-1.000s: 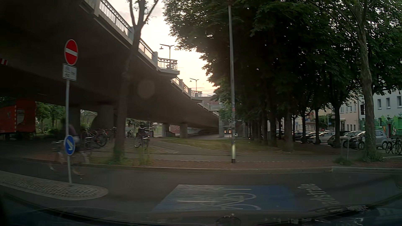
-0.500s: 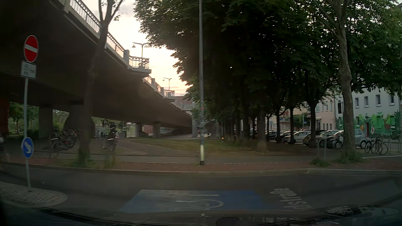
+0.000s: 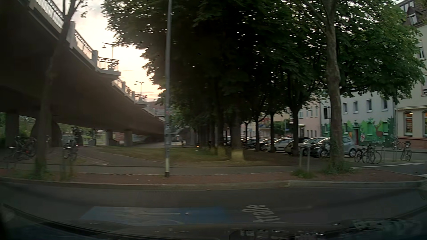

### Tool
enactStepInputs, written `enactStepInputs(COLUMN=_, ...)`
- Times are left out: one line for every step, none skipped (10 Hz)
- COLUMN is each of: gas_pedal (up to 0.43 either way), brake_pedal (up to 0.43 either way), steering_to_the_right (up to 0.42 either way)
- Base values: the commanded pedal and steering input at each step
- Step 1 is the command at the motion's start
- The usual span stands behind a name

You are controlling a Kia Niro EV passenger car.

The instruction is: Follow the waypoints while adhering to traffic rules and regulations

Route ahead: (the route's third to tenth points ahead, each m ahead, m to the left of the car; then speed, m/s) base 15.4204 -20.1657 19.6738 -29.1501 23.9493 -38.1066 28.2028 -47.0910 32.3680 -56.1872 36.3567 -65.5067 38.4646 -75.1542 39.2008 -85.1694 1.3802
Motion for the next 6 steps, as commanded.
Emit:
enactStepInputs(gas_pedal=0.000, brake_pedal=0.000, steering_to_the_right=0.882)
enactStepInputs(gas_pedal=0.000, brake_pedal=0.000, steering_to_the_right=0.895)
enactStepInputs(gas_pedal=0.000, brake_pedal=0.000, steering_to_the_right=0.909)
enactStepInputs(gas_pedal=0.000, brake_pedal=0.000, steering_to_the_right=0.925)
enactStepInputs(gas_pedal=0.000, brake_pedal=0.000, steering_to_the_right=0.932)
enactStepInputs(gas_pedal=0.000, brake_pedal=0.000, steering_to_the_right=0.931)
